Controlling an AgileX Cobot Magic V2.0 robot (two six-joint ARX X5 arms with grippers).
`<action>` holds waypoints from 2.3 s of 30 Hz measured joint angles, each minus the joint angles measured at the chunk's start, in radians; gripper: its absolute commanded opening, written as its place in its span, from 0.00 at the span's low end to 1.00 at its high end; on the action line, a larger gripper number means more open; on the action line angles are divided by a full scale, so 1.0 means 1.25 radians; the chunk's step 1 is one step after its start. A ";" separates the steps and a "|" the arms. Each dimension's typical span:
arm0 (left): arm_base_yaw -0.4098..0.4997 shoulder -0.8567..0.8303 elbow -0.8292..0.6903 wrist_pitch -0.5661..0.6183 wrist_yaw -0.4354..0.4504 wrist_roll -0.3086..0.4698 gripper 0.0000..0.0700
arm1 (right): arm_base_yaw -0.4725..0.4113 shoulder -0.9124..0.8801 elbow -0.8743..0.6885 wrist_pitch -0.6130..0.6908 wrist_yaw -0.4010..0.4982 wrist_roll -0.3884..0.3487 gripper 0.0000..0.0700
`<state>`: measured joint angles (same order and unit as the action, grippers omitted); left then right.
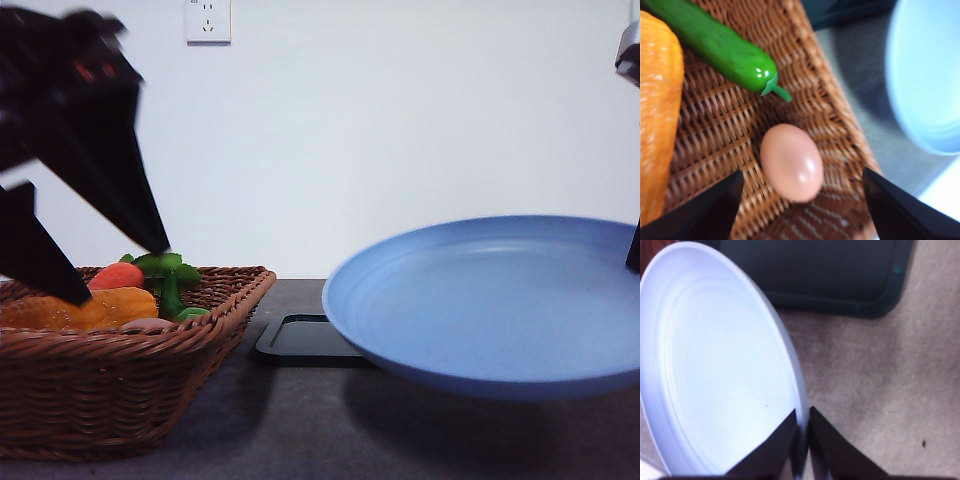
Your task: Transfer egg from basket to plate and serve
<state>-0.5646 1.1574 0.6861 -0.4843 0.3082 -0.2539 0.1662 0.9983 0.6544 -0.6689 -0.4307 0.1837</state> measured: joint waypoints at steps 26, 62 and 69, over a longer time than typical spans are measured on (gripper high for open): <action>-0.018 0.147 0.000 0.067 -0.023 0.000 0.25 | -0.002 -0.011 0.000 -0.001 0.001 0.000 0.00; -0.293 0.287 0.275 0.137 0.044 0.281 0.25 | -0.002 -0.011 0.000 -0.099 -0.142 -0.001 0.00; -0.309 0.320 0.275 0.136 0.044 0.295 0.34 | -0.002 -0.011 0.000 -0.156 -0.150 -0.011 0.00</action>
<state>-0.9511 1.5574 1.0298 -0.3146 0.3631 0.1145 0.1635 0.9840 0.6544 -0.8637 -0.6176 0.1702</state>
